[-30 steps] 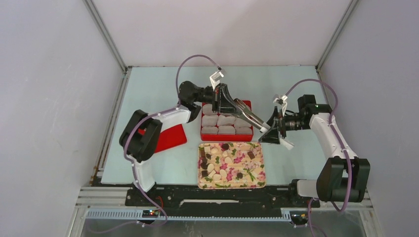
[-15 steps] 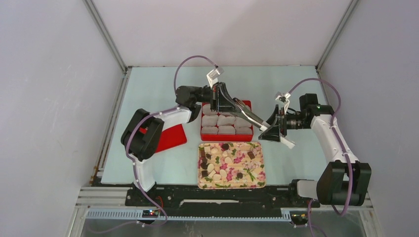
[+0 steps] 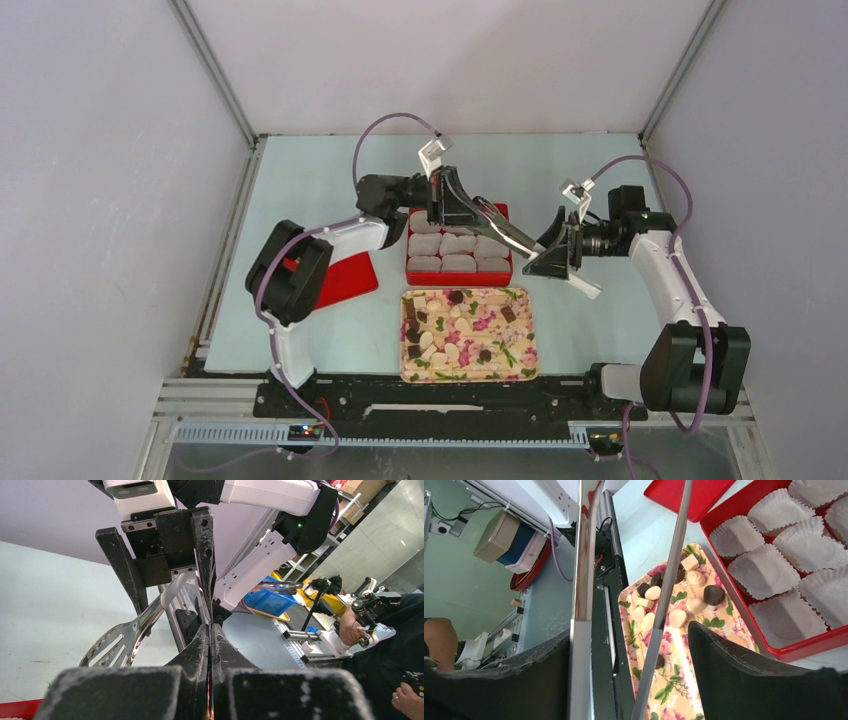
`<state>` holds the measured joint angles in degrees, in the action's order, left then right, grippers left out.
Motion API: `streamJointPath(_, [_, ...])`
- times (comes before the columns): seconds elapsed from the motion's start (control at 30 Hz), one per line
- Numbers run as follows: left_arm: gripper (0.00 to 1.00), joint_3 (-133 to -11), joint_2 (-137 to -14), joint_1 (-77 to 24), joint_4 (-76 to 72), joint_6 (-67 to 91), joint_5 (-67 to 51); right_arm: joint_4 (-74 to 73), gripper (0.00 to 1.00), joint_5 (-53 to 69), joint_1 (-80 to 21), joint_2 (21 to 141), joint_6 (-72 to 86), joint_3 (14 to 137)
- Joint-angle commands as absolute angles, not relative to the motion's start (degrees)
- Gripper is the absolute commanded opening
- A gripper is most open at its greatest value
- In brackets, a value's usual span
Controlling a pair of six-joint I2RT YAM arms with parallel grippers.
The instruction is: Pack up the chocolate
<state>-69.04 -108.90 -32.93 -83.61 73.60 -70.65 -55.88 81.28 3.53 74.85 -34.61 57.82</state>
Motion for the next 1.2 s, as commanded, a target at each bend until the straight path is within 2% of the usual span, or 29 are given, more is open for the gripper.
streamJointPath(0.0, [0.0, -68.33, -109.35, -34.79, -91.14, 75.72, -70.12, -52.51, 0.73, 84.85, 4.0, 75.06, -32.87, 58.09])
streamJointPath(0.27, [0.0, -68.96, -110.41, -35.15, -91.14, 75.99, -69.82, -51.0, 0.54, 85.35, 4.39, 75.7, -30.9, 58.1])
streamJointPath(0.53, [0.02, -69.04, -110.83, -34.82, -91.17, 75.88, -70.19, -51.64, 0.41, 80.07, 4.39, 75.46, -31.86, 58.1])
streamJointPath(0.6, [0.12, -68.99, -111.09, -34.42, -90.78, 75.8, -70.37, -51.85, 0.38, 79.05, 4.46, 75.56, -32.1, 58.04])
streamJointPath(0.67, [0.32, -68.74, -111.41, -33.56, -89.72, 75.47, -71.05, -51.41, 0.35, 76.87, 4.48, 75.54, -31.75, 58.09])
streamJointPath(0.77, [0.55, -65.96, -110.16, -31.36, -87.66, 72.84, -72.03, -48.77, 0.3, 70.2, 4.64, 74.79, -29.16, 58.08])
streamJointPath(0.83, [0.68, -63.67, -107.61, -29.55, -79.82, 66.23, -71.83, -46.58, 0.29, 64.85, 4.82, 74.25, -27.41, 58.08])
streamJointPath(0.9, [0.72, -62.03, -103.3, -27.54, -63.96, 53.44, -69.18, -44.73, 0.28, 60.3, 5.04, 73.84, -26.34, 58.09])
streamJointPath(0.97, [0.75, -64.16, -97.68, -26.15, -33.2, 30.37, -61.92, -43.16, 0.28, 56.29, 5.14, 73.26, -25.54, 58.09])
streamJointPath(1.0, [0.78, -67.7, -95.33, -26.28, -14.26, 10.12, -56.16, -42.07, 0.28, 53.87, 5.04, 72.83, -25.18, 58.14])
streamJointPath(1.03, [0.79, -70.62, -94.12, -26.89, -2.92, 0.74, -50.05, -41.77, 0.28, 50.69, 4.71, 72.45, -25.34, 58.41])
streamJointPath(1.07, [0.8, -72.64, -93.31, -27.08, 4.23, -3.37, -45.5, -42.09, 0.27, 47.35, 4.12, 72.08, -25.89, 59.01])
streamJointPath(1.17, [0.82, -75.54, -91.15, -26.29, 10.31, -6.36, -37.08, -43.63, 0.27, 36.87, 2.8, 71.29, -28.97, 61.2])
